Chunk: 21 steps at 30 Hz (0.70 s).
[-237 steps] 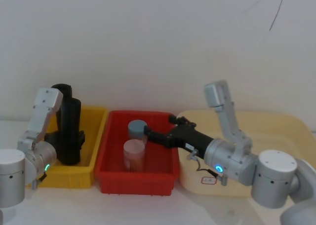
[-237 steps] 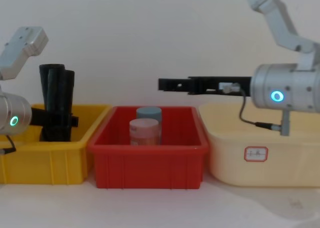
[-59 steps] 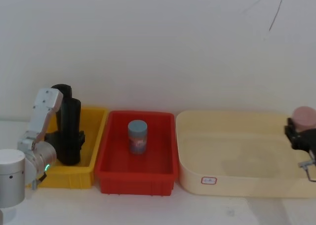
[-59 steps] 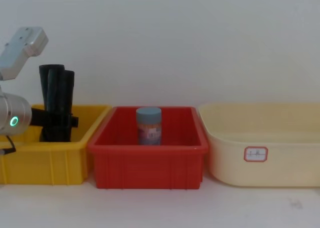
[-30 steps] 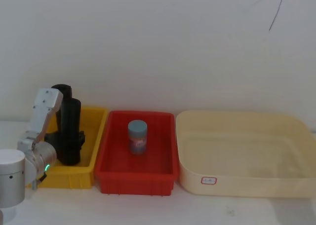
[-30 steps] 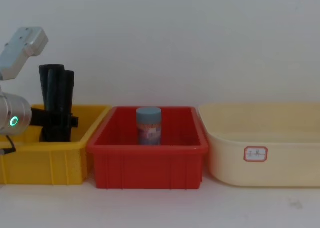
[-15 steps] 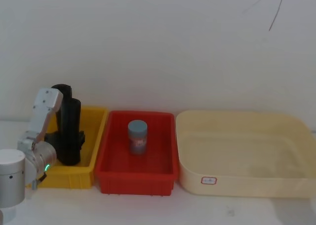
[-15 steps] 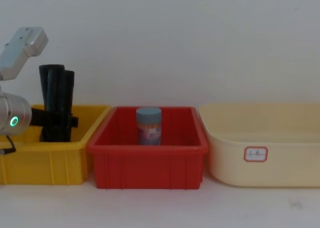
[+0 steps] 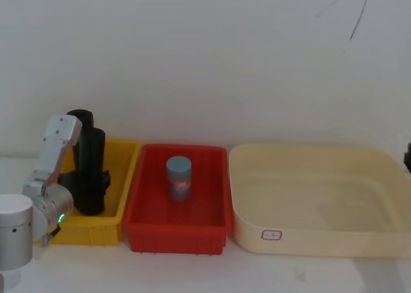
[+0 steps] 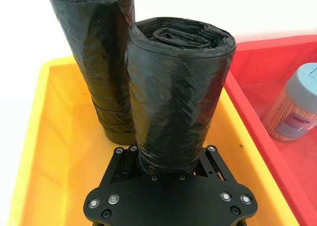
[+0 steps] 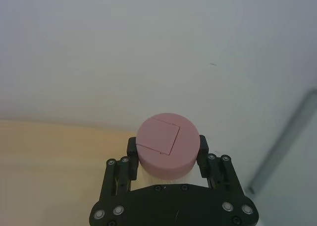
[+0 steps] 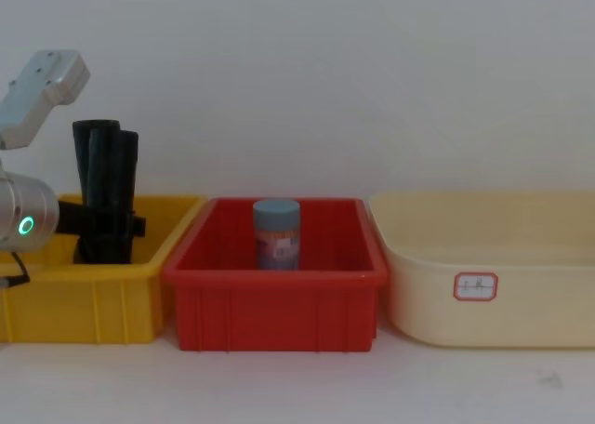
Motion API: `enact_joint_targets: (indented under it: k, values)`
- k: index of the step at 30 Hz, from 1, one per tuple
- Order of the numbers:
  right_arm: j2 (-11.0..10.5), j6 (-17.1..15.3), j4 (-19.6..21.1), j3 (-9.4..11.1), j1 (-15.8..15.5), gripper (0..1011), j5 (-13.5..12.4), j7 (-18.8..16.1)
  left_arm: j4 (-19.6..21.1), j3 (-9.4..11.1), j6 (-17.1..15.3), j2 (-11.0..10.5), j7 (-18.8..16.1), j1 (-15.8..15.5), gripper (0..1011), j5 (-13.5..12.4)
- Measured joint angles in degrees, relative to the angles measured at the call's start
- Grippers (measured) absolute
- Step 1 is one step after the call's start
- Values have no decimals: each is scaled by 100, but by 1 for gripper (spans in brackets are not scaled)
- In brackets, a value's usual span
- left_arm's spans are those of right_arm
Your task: Pick up the garbage bag with the one hand and transfer it to the other hand.
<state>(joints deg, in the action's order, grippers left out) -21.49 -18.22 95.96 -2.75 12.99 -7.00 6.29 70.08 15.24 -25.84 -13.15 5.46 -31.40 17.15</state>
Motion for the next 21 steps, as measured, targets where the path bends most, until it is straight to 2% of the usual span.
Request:
enact_joint_targets:
  k: [10, 21]
  values:
    - [15, 2, -756, -165, 688, 663, -412, -872, 0, 0, 1, 0, 0, 0, 421, -1]
    - [48, -167, -1318, -403, 1171, 663, -490, -1330, 0, 0, 1, 0, 0, 0, 421, 0]
